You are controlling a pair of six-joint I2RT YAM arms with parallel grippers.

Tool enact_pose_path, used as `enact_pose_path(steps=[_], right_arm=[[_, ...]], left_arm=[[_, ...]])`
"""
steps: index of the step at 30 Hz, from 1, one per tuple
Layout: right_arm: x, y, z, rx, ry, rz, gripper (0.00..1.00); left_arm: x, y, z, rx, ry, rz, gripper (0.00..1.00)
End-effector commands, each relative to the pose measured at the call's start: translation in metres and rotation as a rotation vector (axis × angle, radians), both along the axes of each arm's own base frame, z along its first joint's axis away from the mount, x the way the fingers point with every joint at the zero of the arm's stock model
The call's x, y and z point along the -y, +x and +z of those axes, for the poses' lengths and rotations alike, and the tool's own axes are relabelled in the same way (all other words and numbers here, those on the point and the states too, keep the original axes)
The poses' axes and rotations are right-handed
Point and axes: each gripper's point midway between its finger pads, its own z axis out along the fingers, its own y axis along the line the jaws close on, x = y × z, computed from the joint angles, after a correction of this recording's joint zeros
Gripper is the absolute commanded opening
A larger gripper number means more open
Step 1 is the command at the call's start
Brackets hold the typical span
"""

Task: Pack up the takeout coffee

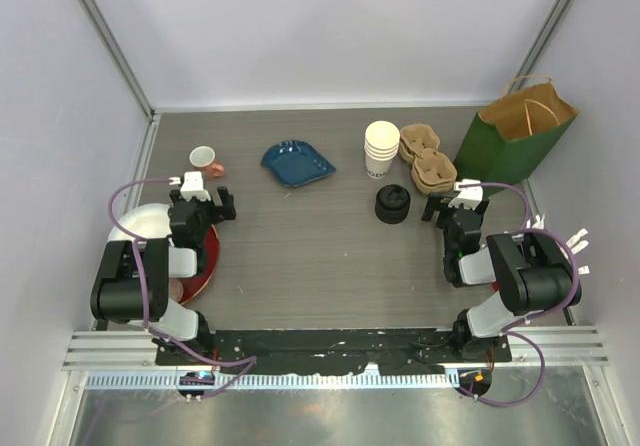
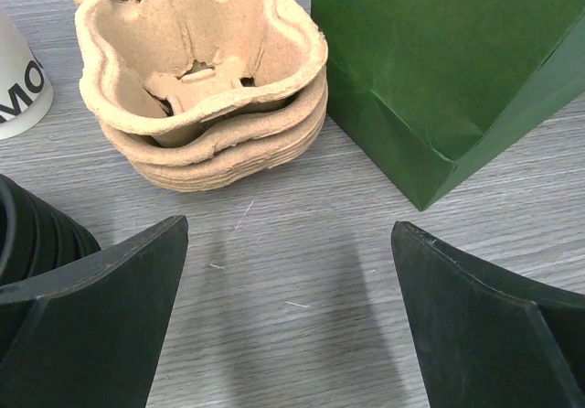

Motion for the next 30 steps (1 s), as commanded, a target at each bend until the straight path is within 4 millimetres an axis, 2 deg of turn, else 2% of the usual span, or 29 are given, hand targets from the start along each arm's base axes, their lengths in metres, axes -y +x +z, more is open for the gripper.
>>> enact_pose_path(steps=[1, 5, 8, 9, 11, 12, 13, 14, 16, 18, 19, 21, 22, 23, 24, 25, 26, 27, 28, 29, 30], right_arm=[[0.005, 0.014, 0.022, 0.079, 0.023, -0.025, 0.98], [-0.001, 0.011, 0.026, 0.093, 0.006, 0.024, 0.98], [-0.001, 0.009, 0.041, 0.125, 0.017, 0.022, 0.96], [-0.001, 0.007, 0.036, 0.092, 0.014, 0.02, 0.94], [-0.006, 0.01, 0.058, 0.128, 0.012, 0.047, 0.92], [-0.011, 0.008, 0.054, 0.093, 0.009, 0.06, 0.91], [-0.012, 0.008, 0.074, 0.138, -0.012, 0.064, 0.91], [-0.016, 0.007, 0.076, 0.133, 0.007, 0.077, 0.91], [-0.036, 0.007, 0.103, 0.193, 0.02, 0.179, 0.9], [-0.049, 0.006, 0.108, 0.176, 0.02, 0.215, 0.89], [-0.069, 0.008, 0.125, 0.196, 0.01, 0.266, 0.88], [-0.09, 0.006, 0.132, 0.151, -0.057, 0.337, 0.88], [-0.111, 0.011, 0.162, 0.184, -0.064, 0.396, 0.88], [-0.123, 0.009, 0.148, 0.077, -0.077, 0.454, 0.88], [-0.13, 0.013, 0.152, 0.041, -0.066, 0.48, 0.88], [-0.138, 0.025, 0.194, 0.077, -0.051, 0.496, 0.88], [-0.14, 0.024, 0.182, -0.034, -0.058, 0.511, 0.86], [-0.145, 0.033, 0.173, -0.101, -0.073, 0.526, 0.86], [-0.156, 0.042, 0.21, -0.069, -0.067, 0.573, 0.85], [-0.16, 0.04, 0.201, -0.151, -0.071, 0.595, 0.85], [-0.166, 0.048, 0.196, -0.191, -0.07, 0.609, 0.84]], left_arm=[[0.001, 0.004, 0.015, 0.053, 0.017, -0.012, 1.0], [0.001, 0.004, 0.015, 0.053, 0.017, -0.011, 1.0], [0.002, 0.003, 0.014, 0.054, 0.021, -0.018, 1.0], [0.005, 0.004, 0.016, 0.06, 0.02, -0.041, 1.0], [0.012, 0.002, 0.019, 0.071, 0.04, -0.089, 1.0], [0.014, 0.001, 0.021, 0.073, 0.041, -0.104, 1.0], [0.012, 0.001, 0.021, 0.055, 0.036, -0.099, 1.0], [0.012, 0.002, 0.039, 0.075, 0.03, -0.099, 1.0], [0.018, 0.006, 0.048, -0.007, 0.025, -0.141, 1.0], [0.022, 0.012, 0.059, -0.073, 0.084, -0.215, 1.0], [0.023, 0.013, 0.06, -0.102, 0.081, -0.221, 1.0], [0.03, 0.011, 0.072, -0.173, 0.095, -0.292, 0.96], [0.045, 0.005, 0.079, -0.187, 0.073, -0.385, 0.92], [0.051, 0.002, 0.087, -0.199, 0.065, -0.423, 0.92], [0.057, -0.005, 0.099, -0.238, 0.045, -0.465, 0.92], [0.061, -0.009, 0.105, -0.254, 0.042, -0.494, 0.92], [0.065, -0.013, 0.111, -0.267, 0.035, -0.528, 0.92], [0.065, -0.017, 0.12, -0.301, 0.035, -0.535, 0.92], [0.063, -0.018, 0.12, -0.321, 0.056, -0.538, 0.92], [0.059, -0.019, 0.123, -0.343, 0.071, -0.519, 0.92], [0.056, -0.024, 0.126, -0.387, 0.081, -0.521, 0.92]])
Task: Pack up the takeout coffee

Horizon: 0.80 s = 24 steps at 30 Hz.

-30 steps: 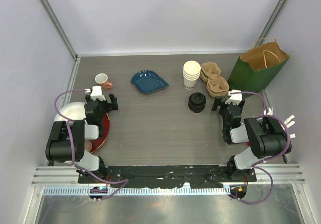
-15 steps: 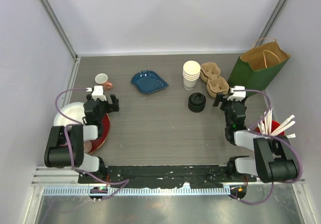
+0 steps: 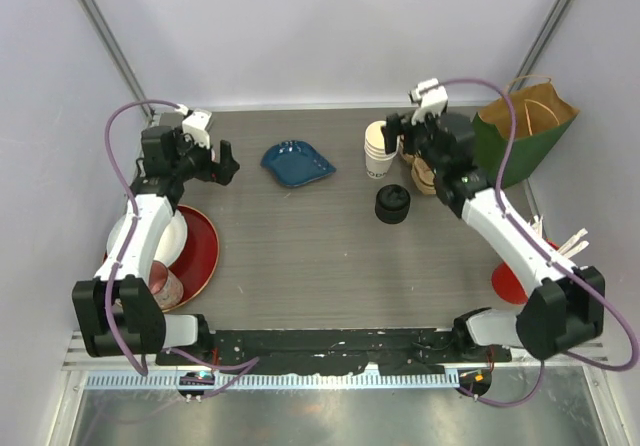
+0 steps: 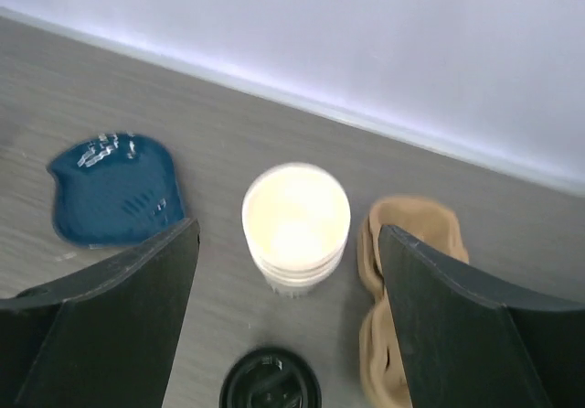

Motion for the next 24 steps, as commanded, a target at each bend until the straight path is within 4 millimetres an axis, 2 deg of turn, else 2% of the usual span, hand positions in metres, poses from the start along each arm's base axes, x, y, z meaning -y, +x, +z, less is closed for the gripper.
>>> enact_pose_path(steps=[1, 2, 3, 4, 5, 6, 7, 8, 11, 12, 13, 19, 24], right_arm=[[-0.022, 0.007, 0.006, -0.204, -0.081, 0.109, 0.84], [-0.026, 0.007, 0.003, -0.236, -0.093, 0.12, 0.83], [-0.03, 0.015, -0.006, -0.264, -0.111, 0.118, 0.82], [-0.033, 0.02, 0.007, -0.243, -0.12, 0.126, 0.81], [-0.034, 0.021, 0.001, -0.27, -0.138, 0.13, 0.78], [-0.038, 0.028, -0.014, -0.312, -0.158, 0.134, 0.76], [-0.04, 0.034, -0.006, -0.303, -0.163, 0.14, 0.74], [-0.042, 0.034, -0.017, -0.353, -0.176, 0.149, 0.69], [-0.056, 0.043, -0.03, -0.42, -0.188, 0.199, 0.66], [-0.059, 0.047, -0.028, -0.418, -0.193, 0.202, 0.64], [-0.059, 0.052, -0.044, -0.457, -0.213, 0.186, 0.6], [-0.069, 0.063, -0.05, -0.472, -0.215, 0.211, 0.47], [-0.067, 0.072, -0.069, -0.511, -0.247, 0.196, 0.41]], left_arm=[[0.003, -0.045, -0.008, -0.237, 0.045, -0.079, 0.92], [0.001, -0.047, -0.007, -0.257, 0.053, -0.072, 0.91], [-0.001, -0.051, -0.003, -0.288, 0.059, -0.061, 0.91], [-0.001, -0.052, -0.003, -0.306, 0.063, -0.059, 0.91], [-0.002, -0.052, 0.001, -0.311, 0.062, -0.054, 0.9], [-0.001, -0.058, -0.001, -0.339, 0.06, -0.058, 0.89], [-0.002, -0.059, 0.001, -0.344, 0.055, -0.054, 0.89], [-0.001, -0.061, 0.002, -0.35, 0.053, -0.054, 0.89], [-0.001, -0.063, 0.003, -0.346, 0.051, -0.042, 0.89], [-0.004, -0.062, 0.003, -0.345, 0.057, -0.027, 0.89], [-0.004, -0.063, 0.004, -0.344, 0.057, -0.023, 0.89], [-0.001, -0.065, 0.006, -0.341, 0.051, -0.03, 0.89], [-0.003, -0.066, 0.007, -0.336, 0.058, -0.026, 0.88]])
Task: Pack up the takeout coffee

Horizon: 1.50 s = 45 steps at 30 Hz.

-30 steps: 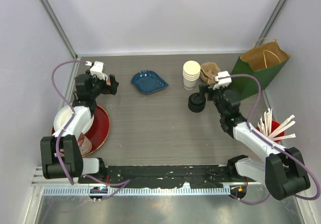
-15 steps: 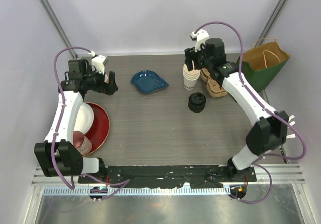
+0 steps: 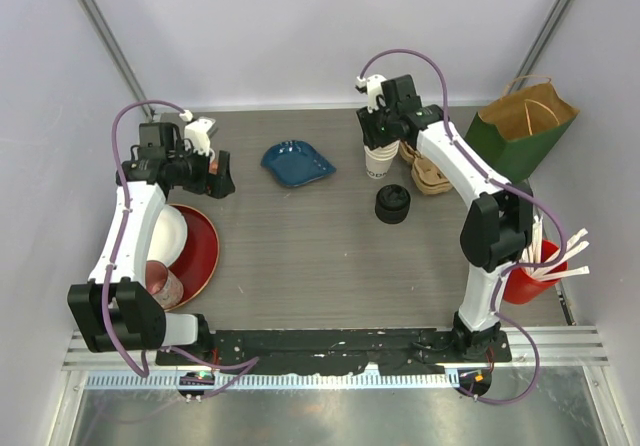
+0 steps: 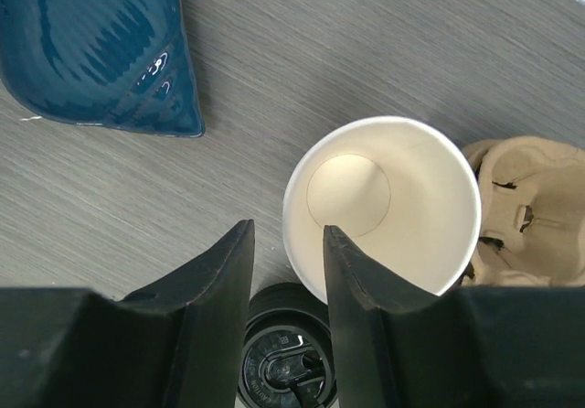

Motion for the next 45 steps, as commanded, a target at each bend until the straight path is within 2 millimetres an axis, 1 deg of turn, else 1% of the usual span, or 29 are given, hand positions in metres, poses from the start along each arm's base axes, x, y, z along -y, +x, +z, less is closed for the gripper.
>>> enact_pose_path(steps=[1, 3, 5, 11, 14, 15, 17, 19, 21, 25, 28, 29, 33, 39, 42, 45], right_arm=[[-0.007, 0.009, 0.018, 0.041, -0.002, 0.021, 0.38], [-0.006, 0.01, 0.014, 0.034, -0.004, 0.019, 0.36], [-0.007, 0.011, 0.012, 0.031, -0.009, 0.022, 0.36], [-0.008, 0.011, 0.008, 0.025, -0.022, 0.027, 0.34], [-0.009, 0.013, 0.005, 0.022, -0.03, 0.024, 0.24], [-0.009, 0.013, 0.007, 0.023, -0.029, 0.025, 0.17], [-0.009, 0.013, 0.008, 0.026, -0.032, 0.026, 0.13], [-0.01, 0.011, 0.01, 0.028, -0.032, 0.03, 0.06], [-0.009, 0.009, 0.015, 0.039, -0.03, 0.029, 0.01], [-0.006, 0.007, 0.023, 0.053, -0.041, 0.022, 0.01], [-0.003, 0.005, 0.035, 0.086, -0.062, 0.005, 0.01], [0.003, 0.007, 0.043, 0.111, -0.083, -0.025, 0.01], [0.005, 0.005, 0.059, 0.16, -0.102, -0.039, 0.01], [0.009, 0.004, 0.075, 0.202, -0.109, -0.044, 0.01], [0.007, 0.004, 0.074, 0.203, -0.114, -0.037, 0.01], [0.004, 0.002, 0.06, 0.173, -0.121, -0.028, 0.01]], left_arm=[[-0.001, -0.001, 0.013, 0.035, 0.008, 0.006, 0.88], [-0.005, 0.001, 0.013, 0.042, 0.028, 0.022, 0.88], [-0.007, 0.001, 0.012, 0.042, 0.039, 0.027, 0.88], [-0.004, -0.001, 0.015, 0.046, 0.032, 0.011, 0.88], [-0.005, -0.001, 0.015, 0.045, 0.03, 0.012, 0.88], [-0.004, -0.001, 0.016, 0.047, 0.03, 0.01, 0.88], [-0.005, -0.001, 0.016, 0.047, 0.031, 0.009, 0.88], [-0.004, -0.002, 0.016, 0.047, 0.029, 0.003, 0.88], [-0.003, -0.003, 0.015, 0.045, 0.027, 0.0, 0.88], [-0.001, -0.003, 0.016, 0.049, 0.025, -0.008, 0.88], [-0.002, -0.003, 0.017, 0.052, 0.025, -0.011, 0.88], [0.0, -0.003, 0.017, 0.055, 0.024, -0.018, 0.88], [0.001, -0.004, 0.018, 0.057, 0.021, -0.025, 0.88], [0.002, -0.004, 0.02, 0.069, 0.029, -0.036, 0.88], [0.002, -0.004, 0.02, 0.07, 0.028, -0.039, 0.88], [0.006, -0.003, 0.018, 0.063, 0.008, -0.041, 0.88]])
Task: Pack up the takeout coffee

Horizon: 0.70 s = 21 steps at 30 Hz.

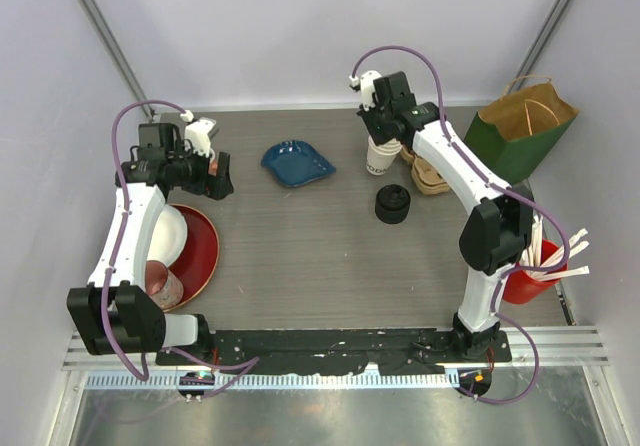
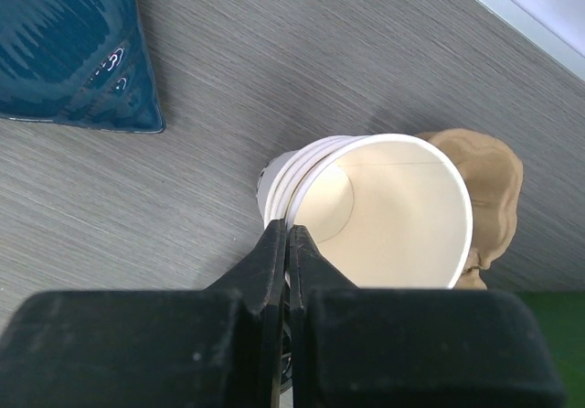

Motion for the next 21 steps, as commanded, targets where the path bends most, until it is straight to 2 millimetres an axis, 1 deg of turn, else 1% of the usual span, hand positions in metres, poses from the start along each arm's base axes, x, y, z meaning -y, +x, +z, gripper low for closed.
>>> enact_pose_path(steps=[1, 2, 4, 5, 6, 7, 8, 9, 10, 11, 12, 13, 14, 15, 16, 17, 18, 19, 20, 21], right_arm=[[-0.005, 0.001, 0.034, 0.091, 0.017, 0.01, 0.01], [-0.006, -0.002, 0.028, 0.079, 0.014, 0.017, 0.01], [-0.011, -0.006, 0.023, 0.07, 0.024, 0.041, 0.01], [-0.014, -0.01, 0.02, 0.058, 0.035, 0.064, 0.01], [-0.016, -0.011, 0.02, 0.063, 0.041, 0.08, 0.01], [-0.017, -0.013, 0.02, 0.064, 0.043, 0.088, 0.01], [-0.017, -0.015, 0.013, 0.052, 0.036, 0.1, 0.01], [-0.022, -0.019, 0.015, 0.055, 0.051, 0.138, 0.01], [-0.023, -0.021, 0.013, 0.051, 0.05, 0.154, 0.01], [-0.024, -0.027, 0.004, 0.031, 0.05, 0.176, 0.01], [-0.028, -0.031, 0.008, 0.042, 0.069, 0.202, 0.01], [-0.028, -0.033, 0.008, 0.047, 0.069, 0.218, 0.01], [-0.027, -0.038, -0.001, 0.032, 0.064, 0.232, 0.01], [-0.031, -0.041, 0.0, 0.039, 0.078, 0.258, 0.01], [-0.031, -0.045, 0.004, 0.053, 0.076, 0.281, 0.01], [-0.03, -0.048, 0.0, 0.044, 0.076, 0.29, 0.01], [-0.032, -0.051, 0.0, 0.045, 0.08, 0.305, 0.01], [-0.031, -0.051, 0.002, 0.049, 0.077, 0.304, 0.01], [-0.03, -0.053, 0.001, 0.049, 0.072, 0.309, 0.01], [-0.031, -0.053, 0.002, 0.052, 0.073, 0.314, 0.01]], left_arm=[[0.011, 0.001, 0.018, 0.05, -0.042, -0.037, 0.88], [0.016, 0.002, 0.016, 0.043, -0.055, -0.047, 0.88], [0.027, 0.009, 0.022, 0.051, -0.092, -0.05, 0.87], [0.048, 0.009, 0.025, 0.05, -0.112, -0.096, 0.86], [0.062, 0.02, 0.03, 0.054, -0.14, -0.1, 0.85], [0.074, 0.025, 0.032, 0.051, -0.159, -0.114, 0.84], [0.086, 0.032, 0.031, 0.044, -0.166, -0.119, 0.83], [0.116, 0.042, 0.034, 0.031, -0.186, -0.149, 0.79], [0.129, 0.049, 0.032, 0.002, -0.208, -0.136, 0.76], [0.145, 0.059, 0.049, 0.025, -0.233, -0.146, 0.72], [0.164, 0.062, 0.052, 0.008, -0.269, -0.159, 0.65], [0.179, 0.073, 0.034, -0.078, -0.322, -0.121, 0.63], [0.191, 0.082, 0.044, -0.079, -0.372, -0.117, 0.6], [0.204, 0.09, 0.045, -0.084, -0.426, -0.133, 0.59], [0.218, 0.096, 0.031, -0.143, -0.46, -0.113, 0.58], [0.227, 0.104, 0.033, -0.136, -0.475, -0.117, 0.57], [0.237, 0.107, 0.032, -0.131, -0.485, -0.129, 0.57], [0.254, 0.108, 0.018, -0.16, -0.483, -0.147, 0.57], [0.265, 0.11, 0.024, -0.153, -0.499, -0.161, 0.57], [0.274, 0.111, 0.023, -0.163, -0.511, -0.172, 0.57]])
